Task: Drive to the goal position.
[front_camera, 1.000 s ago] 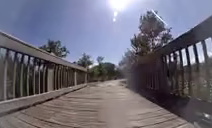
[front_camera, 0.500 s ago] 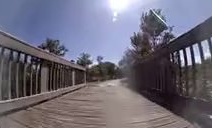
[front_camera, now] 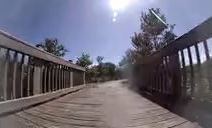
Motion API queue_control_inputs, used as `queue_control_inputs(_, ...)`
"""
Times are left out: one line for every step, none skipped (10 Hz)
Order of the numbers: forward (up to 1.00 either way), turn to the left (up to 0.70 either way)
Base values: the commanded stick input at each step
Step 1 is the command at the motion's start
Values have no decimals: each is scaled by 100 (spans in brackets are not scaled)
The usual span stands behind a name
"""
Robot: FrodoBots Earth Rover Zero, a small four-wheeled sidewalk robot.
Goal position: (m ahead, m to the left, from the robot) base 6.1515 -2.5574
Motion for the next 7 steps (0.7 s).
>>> queue_control_inputs(45,0)
queue_control_inputs(45,0)
queue_control_inputs(45,0)
queue_control_inputs(45,0)
queue_control_inputs(45,0)
queue_control_inputs(45,0)
queue_control_inputs(45,0)
